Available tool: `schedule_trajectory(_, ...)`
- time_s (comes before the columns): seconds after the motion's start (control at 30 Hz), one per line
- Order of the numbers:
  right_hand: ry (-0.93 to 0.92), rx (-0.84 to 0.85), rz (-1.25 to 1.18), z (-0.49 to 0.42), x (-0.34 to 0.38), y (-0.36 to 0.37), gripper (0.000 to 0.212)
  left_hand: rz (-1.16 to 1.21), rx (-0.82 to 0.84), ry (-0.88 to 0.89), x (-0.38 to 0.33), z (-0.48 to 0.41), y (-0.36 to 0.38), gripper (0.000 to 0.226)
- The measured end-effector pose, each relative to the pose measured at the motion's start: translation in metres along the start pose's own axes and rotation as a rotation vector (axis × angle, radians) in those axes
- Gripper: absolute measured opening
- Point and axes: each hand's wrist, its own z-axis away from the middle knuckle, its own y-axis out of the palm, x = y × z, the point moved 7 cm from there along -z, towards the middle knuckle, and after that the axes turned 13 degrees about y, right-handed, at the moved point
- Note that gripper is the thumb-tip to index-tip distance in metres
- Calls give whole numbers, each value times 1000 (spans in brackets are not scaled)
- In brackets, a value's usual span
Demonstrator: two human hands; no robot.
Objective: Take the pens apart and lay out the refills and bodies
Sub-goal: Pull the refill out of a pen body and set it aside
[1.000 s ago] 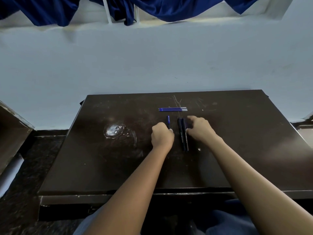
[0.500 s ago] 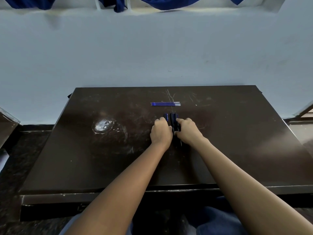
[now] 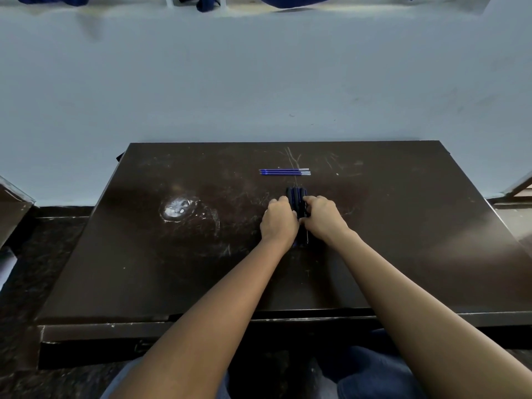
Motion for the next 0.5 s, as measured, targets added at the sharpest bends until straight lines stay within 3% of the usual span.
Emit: schedule_trajectory(0.5, -41, 34, -53, -2, 26, 20, 64, 0, -4, -82, 26, 2, -20, 40)
